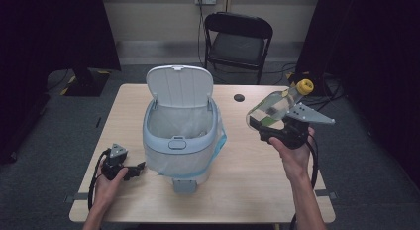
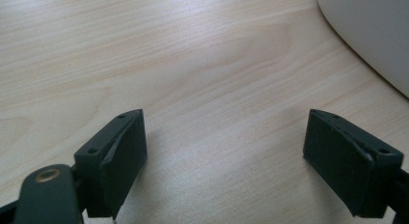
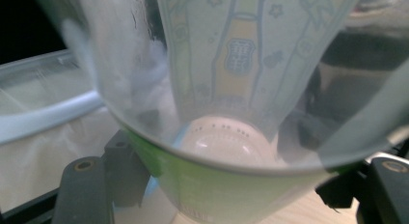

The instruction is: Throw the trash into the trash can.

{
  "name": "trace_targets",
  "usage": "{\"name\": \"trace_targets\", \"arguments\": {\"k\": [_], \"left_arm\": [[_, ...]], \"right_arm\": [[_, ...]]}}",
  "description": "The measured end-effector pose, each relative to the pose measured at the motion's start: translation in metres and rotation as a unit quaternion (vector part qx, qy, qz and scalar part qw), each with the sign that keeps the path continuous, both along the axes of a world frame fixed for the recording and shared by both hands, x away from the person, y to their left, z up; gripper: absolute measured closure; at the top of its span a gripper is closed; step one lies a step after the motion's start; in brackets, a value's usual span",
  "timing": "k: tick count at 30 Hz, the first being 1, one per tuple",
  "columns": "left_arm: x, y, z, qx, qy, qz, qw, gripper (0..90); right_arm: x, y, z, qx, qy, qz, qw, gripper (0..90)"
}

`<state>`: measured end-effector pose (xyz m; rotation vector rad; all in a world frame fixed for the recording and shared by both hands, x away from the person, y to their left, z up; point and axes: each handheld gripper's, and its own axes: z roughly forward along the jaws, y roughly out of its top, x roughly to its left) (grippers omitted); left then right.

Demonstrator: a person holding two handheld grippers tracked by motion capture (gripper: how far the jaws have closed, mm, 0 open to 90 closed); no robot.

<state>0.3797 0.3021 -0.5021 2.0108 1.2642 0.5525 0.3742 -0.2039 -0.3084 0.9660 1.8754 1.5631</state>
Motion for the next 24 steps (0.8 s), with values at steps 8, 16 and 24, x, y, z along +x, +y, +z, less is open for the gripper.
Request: {"name": "trace_targets", "arguments": {"k": [8, 16, 24], "left_arm": [[0.0, 0.0, 0.0, 0.0, 0.0, 0.0, 1.0, 14.9], [0.0, 0.0, 0.0, 0.0, 0.0, 0.0, 1.0, 14.9], [0.0, 0.0, 0.0, 0.0, 0.0, 0.0, 1.0, 14.9]], "right_arm": [[0.002, 0.008, 0.017, 0.021, -0.011, 0.023, 0.9995, 27.4], [0.001, 0.018, 0.037, 0.042, -0.027, 0.039, 0.998, 27.4], [0.0, 0.037, 0.052, 0.044, -0.028, 0.068, 0.9963, 27.4]]}}
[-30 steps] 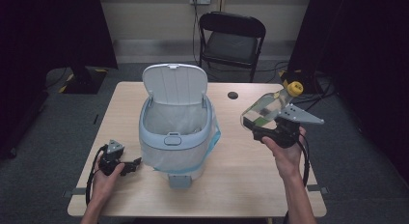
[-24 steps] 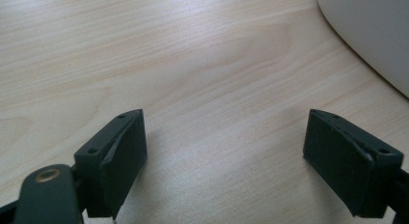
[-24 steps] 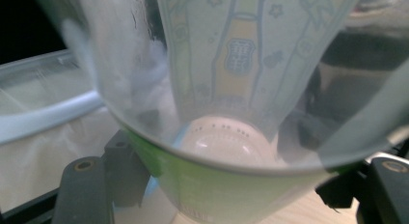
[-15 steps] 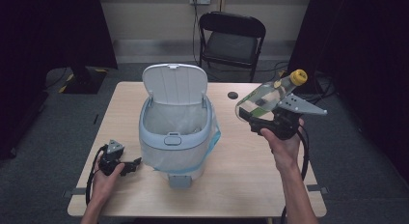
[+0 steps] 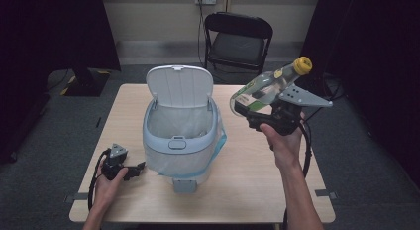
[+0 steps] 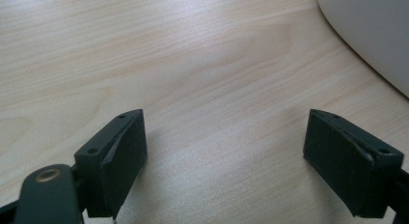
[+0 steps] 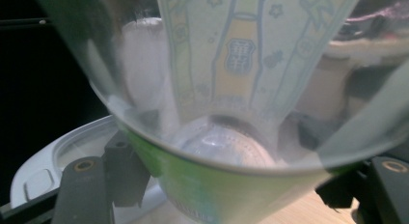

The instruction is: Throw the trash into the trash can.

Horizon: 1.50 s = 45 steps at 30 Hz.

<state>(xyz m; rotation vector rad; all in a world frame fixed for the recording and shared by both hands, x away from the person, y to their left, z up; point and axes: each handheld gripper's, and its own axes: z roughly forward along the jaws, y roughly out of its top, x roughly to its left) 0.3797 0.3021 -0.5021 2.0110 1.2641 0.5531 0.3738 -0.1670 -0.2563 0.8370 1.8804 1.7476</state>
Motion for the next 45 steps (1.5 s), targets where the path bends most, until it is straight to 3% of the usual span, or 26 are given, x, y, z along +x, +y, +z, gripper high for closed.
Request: {"name": "trace_targets", "arguments": {"k": [16, 32, 45], "left_arm": [[0.0, 0.0, 0.0, 0.0, 0.0, 0.0, 1.0, 14.9], [0.0, 0.0, 0.0, 0.0, 0.0, 0.0, 1.0, 14.9], [0.0, 0.0, 0.0, -0.001, 0.0, 0.0, 1.0, 14.9]], "right_arm": [[-0.002, 0.051, 0.024, -0.011, -0.027, 0.054, 0.9981, 27.4], [0.008, 0.094, 0.017, -0.028, -0.009, 0.11, 0.9935, 27.3], [0.02, 0.113, 0.01, -0.063, 0.019, 0.153, 0.9861, 27.0]]}}
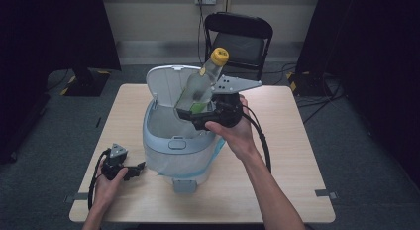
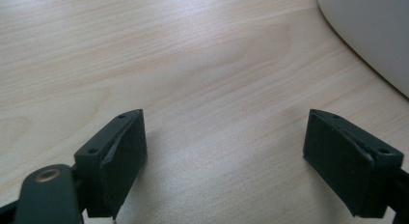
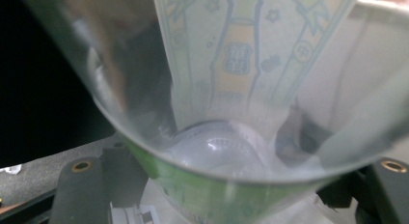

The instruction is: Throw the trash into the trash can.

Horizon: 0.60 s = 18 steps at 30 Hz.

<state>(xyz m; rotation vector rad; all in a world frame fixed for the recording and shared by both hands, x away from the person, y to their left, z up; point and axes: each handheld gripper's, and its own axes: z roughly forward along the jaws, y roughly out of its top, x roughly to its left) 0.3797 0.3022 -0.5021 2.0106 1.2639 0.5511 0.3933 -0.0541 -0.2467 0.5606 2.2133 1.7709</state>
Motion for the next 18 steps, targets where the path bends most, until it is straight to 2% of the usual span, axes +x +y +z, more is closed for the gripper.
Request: {"name": "trace_targets", "arguments": {"k": [9, 15, 18], "left_arm": [[0.0, 0.0, 0.0, 0.0, 0.0, -0.001, 1.0, 14.9], [0.0, 0.0, 0.0, -0.001, 0.0, -0.001, 1.0, 14.9], [0.0, 0.0, 0.0, 0.0, 0.0, -0.001, 1.0, 14.9]], "right_arm": [[0.003, 0.011, -0.001, -0.023, 0.009, 0.003, 0.9997, 23.9], [0.002, 0.012, 0.0, -0.026, 0.009, 0.005, 0.9996, 24.8], [0.003, 0.012, 0.001, -0.027, 0.013, -0.004, 0.9996, 25.8]]}}
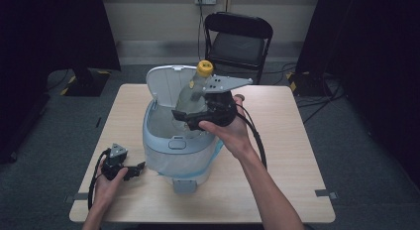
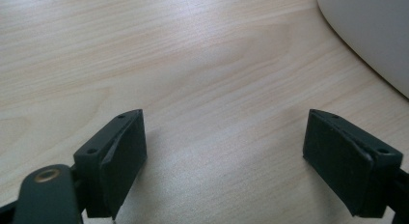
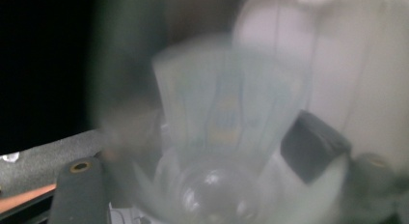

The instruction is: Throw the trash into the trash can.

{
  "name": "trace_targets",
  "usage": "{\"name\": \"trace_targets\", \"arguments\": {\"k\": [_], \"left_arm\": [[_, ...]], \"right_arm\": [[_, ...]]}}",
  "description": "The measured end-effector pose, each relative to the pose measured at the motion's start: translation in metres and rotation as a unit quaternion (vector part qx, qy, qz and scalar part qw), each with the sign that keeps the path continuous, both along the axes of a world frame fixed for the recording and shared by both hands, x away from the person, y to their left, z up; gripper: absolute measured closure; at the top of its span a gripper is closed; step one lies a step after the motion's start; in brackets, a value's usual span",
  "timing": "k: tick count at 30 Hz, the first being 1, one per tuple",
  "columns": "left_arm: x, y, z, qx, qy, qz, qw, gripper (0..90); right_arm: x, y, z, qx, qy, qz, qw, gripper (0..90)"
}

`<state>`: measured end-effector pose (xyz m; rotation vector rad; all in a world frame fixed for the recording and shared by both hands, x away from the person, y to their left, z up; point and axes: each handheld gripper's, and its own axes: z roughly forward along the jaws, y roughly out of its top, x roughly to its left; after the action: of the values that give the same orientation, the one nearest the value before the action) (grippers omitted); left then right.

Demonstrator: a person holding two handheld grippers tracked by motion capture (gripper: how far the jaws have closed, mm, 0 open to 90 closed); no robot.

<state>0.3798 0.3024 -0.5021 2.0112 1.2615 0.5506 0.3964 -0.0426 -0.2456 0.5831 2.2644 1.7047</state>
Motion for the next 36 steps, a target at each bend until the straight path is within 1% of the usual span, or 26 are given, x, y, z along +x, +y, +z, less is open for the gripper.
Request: {"name": "trace_targets", "arguments": {"k": [1, 4, 6, 8, 9, 10, 11, 12, 13, 14, 15, 16, 17, 18, 21, 24, 31, 36], "left_arm": [[0.0, 0.0, 0.0, -0.001, 0.0, 0.0, 1.0, 14.9], [0.0, 0.0, 0.0, -0.001, 0.0, -0.001, 1.0, 14.9], [0.0, 0.0, 0.0, -0.001, 0.0, -0.001, 1.0, 14.9], [0.0, 0.0, 0.0, -0.001, 0.0, -0.001, 1.0, 14.9], [0.0, 0.0, 0.0, -0.001, 0.0, -0.001, 1.0, 14.9], [0.0, 0.0, 0.0, -0.001, 0.0, -0.001, 1.0, 14.9], [0.0, 0.0, 0.0, -0.001, 0.0, -0.001, 1.0, 14.9], [0.0, 0.0, 0.0, -0.002, 0.0, 0.0, 1.0, 14.9], [0.0, 0.0, 0.0, -0.002, 0.0, 0.0, 1.0, 14.9], [0.0, 0.0, 0.0, -0.002, 0.0, -0.001, 1.0, 14.9], [0.0, 0.0, 0.0, 0.002, 0.0, -0.001, 1.0, 14.7], [0.0, 0.0, 0.0, 0.001, -0.001, 0.0, 1.0, 14.9], [0.0, 0.0, 0.0, -0.001, 0.0, -0.001, 1.0, 14.8], [0.0, 0.0, 0.0, 0.002, 0.0, 0.0, 1.0, 14.8], [0.0, 0.0, 0.0, 0.001, -0.001, 0.001, 1.0, 14.8], [0.0, 0.0, 0.0, 0.0, 0.0, 0.0, 1.0, 14.8], [0.0, 0.0, 0.0, 0.001, 0.0, -0.001, 1.0, 14.8], [0.0, 0.0, 0.0, 0.0, 0.0, 0.0, 1.0, 14.8]], "right_arm": [[0.002, 0.0, 0.0, 0.0, 0.008, 0.001, 1.0, 25.7], [0.004, 0.001, -0.003, -0.013, 0.01, -0.005, 0.9998, 26.5], [0.005, 0.001, -0.004, -0.009, 0.015, -0.002, 0.9998, 26.9], [0.007, 0.004, -0.006, -0.025, 0.012, -0.006, 0.9996, 28.2], [0.008, 0.004, -0.007, -0.029, 0.015, -0.006, 0.9995, 29.8], [0.009, 0.004, -0.007, -0.029, 0.016, -0.006, 0.9994, 35.3], [0.009, 0.003, -0.007, -0.018, 0.014, -0.004, 0.9997, 45.8], [0.009, 0.0, -0.004, 0.003, 0.014, 0.005, 0.9999, 42.6], [0.008, -0.002, 0.0, 0.013, 0.006, 0.004, 0.9999, 41.7], [0.007, -0.003, 0.004, 0.015, -0.004, -0.002, 0.9999, 42.1], [0.006, -0.004, 0.007, 0.014, -0.006, 0.001, 0.9999, 42.3], [0.005, -0.003, 0.008, 0.01, -0.007, 0.004, 0.9999, 42.3], [0.004, -0.003, 0.007, 0.004, -0.007, 0.002, 1.0, 42.3], [0.004, -0.003, 0.005, 0.001, -0.005, 0.002, 1.0, 42.3], [0.007, -0.005, -0.002, 0.006, 0.004, 0.002, 1.0, 42.2], [0.009, -0.006, -0.008, 0.005, 0.012, 0.0, 0.9999, 42.0], [0.009, -0.013, -0.012, 0.007, 0.012, -0.002, 0.9999, 42.0], [0.012, -0.02, -0.02, 0.007, 0.02, -0.01, 0.9997, 40.6]]}}
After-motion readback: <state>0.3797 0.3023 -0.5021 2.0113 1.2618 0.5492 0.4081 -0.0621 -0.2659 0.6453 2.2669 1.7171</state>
